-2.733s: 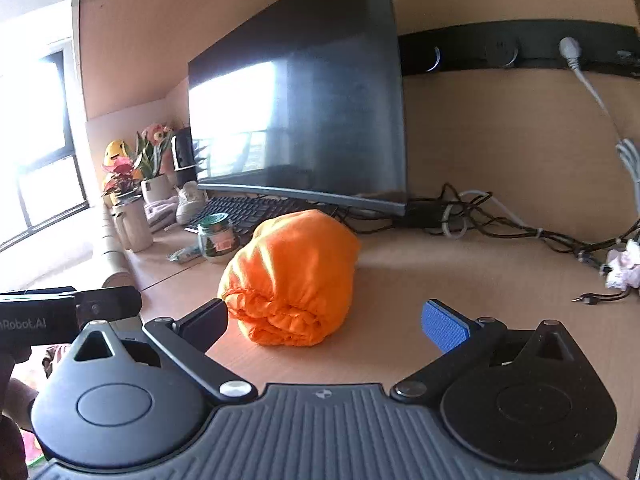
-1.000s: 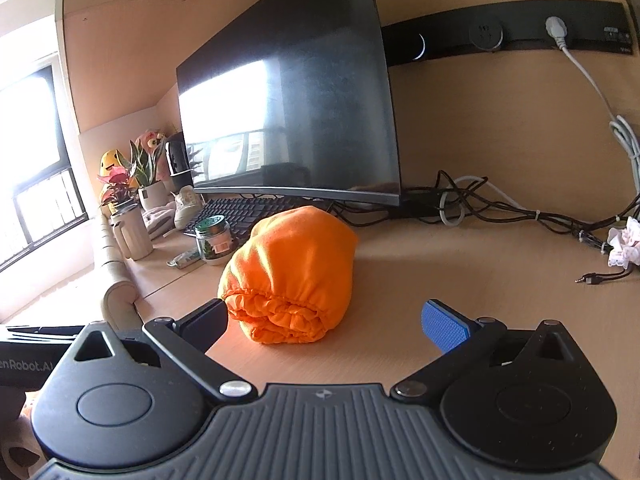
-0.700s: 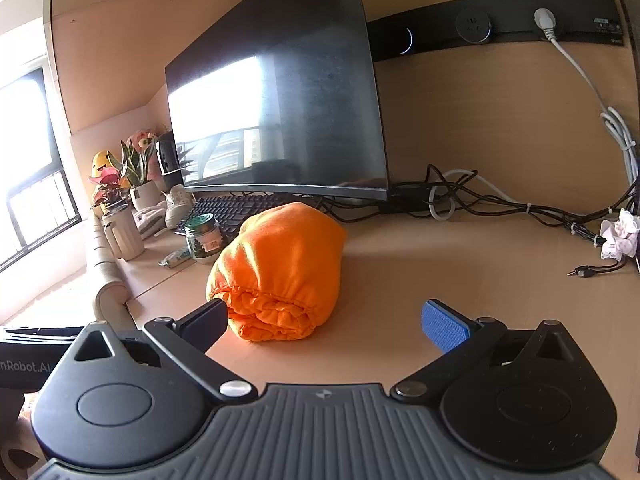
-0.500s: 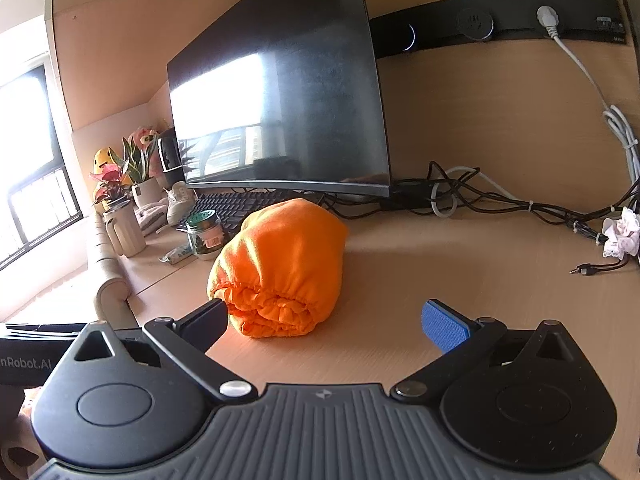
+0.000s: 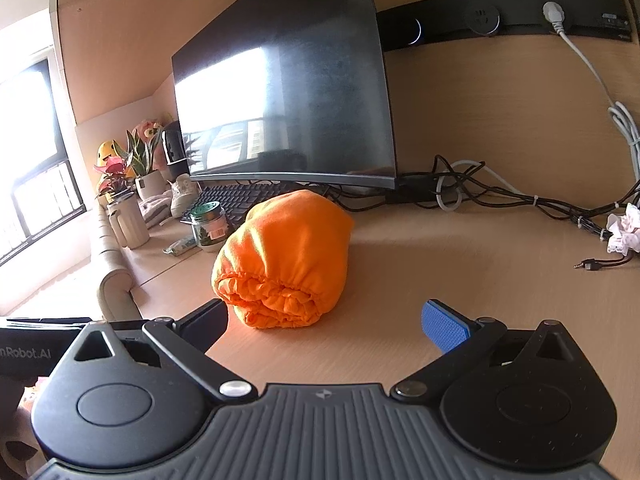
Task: Fold clothes
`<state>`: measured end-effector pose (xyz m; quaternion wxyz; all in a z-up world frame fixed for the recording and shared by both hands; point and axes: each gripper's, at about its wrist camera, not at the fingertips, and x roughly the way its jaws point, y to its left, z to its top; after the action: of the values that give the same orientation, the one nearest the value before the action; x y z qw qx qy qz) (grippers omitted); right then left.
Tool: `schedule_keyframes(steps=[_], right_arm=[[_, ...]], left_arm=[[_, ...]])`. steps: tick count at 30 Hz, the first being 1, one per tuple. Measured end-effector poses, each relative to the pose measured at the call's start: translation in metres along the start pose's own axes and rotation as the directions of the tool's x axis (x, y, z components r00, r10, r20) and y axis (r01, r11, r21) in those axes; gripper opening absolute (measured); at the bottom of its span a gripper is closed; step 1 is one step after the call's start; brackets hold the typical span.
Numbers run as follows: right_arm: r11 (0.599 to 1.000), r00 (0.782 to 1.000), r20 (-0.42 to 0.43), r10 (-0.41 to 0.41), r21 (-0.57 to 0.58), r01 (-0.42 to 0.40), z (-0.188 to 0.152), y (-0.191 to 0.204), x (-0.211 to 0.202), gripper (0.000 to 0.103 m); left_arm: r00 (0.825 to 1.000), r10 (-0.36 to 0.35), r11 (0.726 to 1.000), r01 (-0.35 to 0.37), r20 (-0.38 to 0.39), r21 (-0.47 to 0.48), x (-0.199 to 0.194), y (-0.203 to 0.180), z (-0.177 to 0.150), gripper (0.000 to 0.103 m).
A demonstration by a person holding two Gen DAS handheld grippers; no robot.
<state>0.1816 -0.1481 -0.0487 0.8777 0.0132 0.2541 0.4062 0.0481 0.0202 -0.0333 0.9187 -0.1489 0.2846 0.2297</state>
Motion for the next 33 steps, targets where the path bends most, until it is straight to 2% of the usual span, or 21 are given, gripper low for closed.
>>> schedule_keyframes(steps=[18,33], right_arm=[[1.000,1.000,0.023,-0.008,-0.004,0.008,0.002,0.000,-0.004,0.103],[0.996,0.999,0.041,-0.010,-0.086,0.013,0.009,0.007,-0.008,0.103]], left_arm=[[0.999,0.025,1.000,-0.025,0.032,0.006,-0.006,0.002,0.000,0.103],[0.998,0.029,1.000,-0.029,0.047,0.005,-0.009,0.002,0.000,0.103]])
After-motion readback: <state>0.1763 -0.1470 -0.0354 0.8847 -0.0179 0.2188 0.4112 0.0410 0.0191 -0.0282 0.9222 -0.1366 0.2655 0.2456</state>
